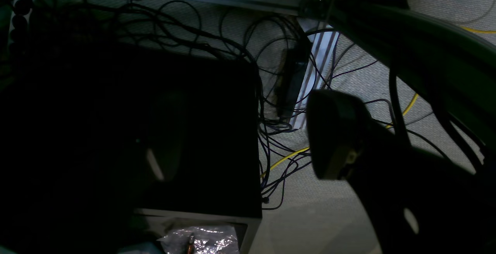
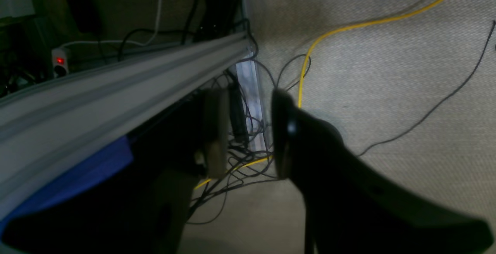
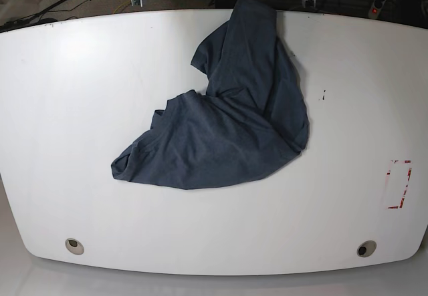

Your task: Fold the T-shirt properly

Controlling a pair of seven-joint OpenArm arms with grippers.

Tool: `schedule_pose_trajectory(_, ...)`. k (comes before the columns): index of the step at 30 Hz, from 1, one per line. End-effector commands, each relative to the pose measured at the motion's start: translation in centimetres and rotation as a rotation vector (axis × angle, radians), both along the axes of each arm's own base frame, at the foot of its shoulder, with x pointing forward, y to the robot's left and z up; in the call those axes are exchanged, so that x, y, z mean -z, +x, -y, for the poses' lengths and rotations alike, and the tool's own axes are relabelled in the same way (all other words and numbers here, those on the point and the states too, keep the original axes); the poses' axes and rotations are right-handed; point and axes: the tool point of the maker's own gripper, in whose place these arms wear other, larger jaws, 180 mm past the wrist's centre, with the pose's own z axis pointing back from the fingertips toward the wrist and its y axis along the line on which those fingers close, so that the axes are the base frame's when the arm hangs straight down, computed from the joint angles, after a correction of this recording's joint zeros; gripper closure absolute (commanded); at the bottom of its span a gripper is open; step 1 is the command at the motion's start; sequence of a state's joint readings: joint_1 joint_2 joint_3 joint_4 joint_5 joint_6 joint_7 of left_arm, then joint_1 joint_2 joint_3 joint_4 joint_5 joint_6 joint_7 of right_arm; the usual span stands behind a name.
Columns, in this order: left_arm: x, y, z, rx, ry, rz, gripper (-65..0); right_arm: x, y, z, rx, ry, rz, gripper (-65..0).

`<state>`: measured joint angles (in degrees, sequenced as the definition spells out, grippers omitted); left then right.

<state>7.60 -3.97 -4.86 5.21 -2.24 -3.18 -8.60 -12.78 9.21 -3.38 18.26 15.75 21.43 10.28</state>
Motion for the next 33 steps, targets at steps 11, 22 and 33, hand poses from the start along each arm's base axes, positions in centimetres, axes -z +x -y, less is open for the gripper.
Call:
schedule_pose_trajectory(11, 0.1, -0.3, 1.1, -0.002, -0.016, 0.0, -44.7, -0.1, 0.8, 0.2, 0.004, -0.002, 0.018, -17.6)
schedule_pose_trajectory(22, -0.6, -0.6, 0.5, 0.01, 0.0, 0.061, -44.7, -0.1, -0.9, 0.4, 0.002, -0.004, -0.004, -17.4)
schedule_pose_trajectory(33, -2.2, -2.3, -0.4, 0.035, 0.022, 0.112, -44.6, -1.9, -2.5, -0.8, -0.029, 0.022, 0.053, -17.4)
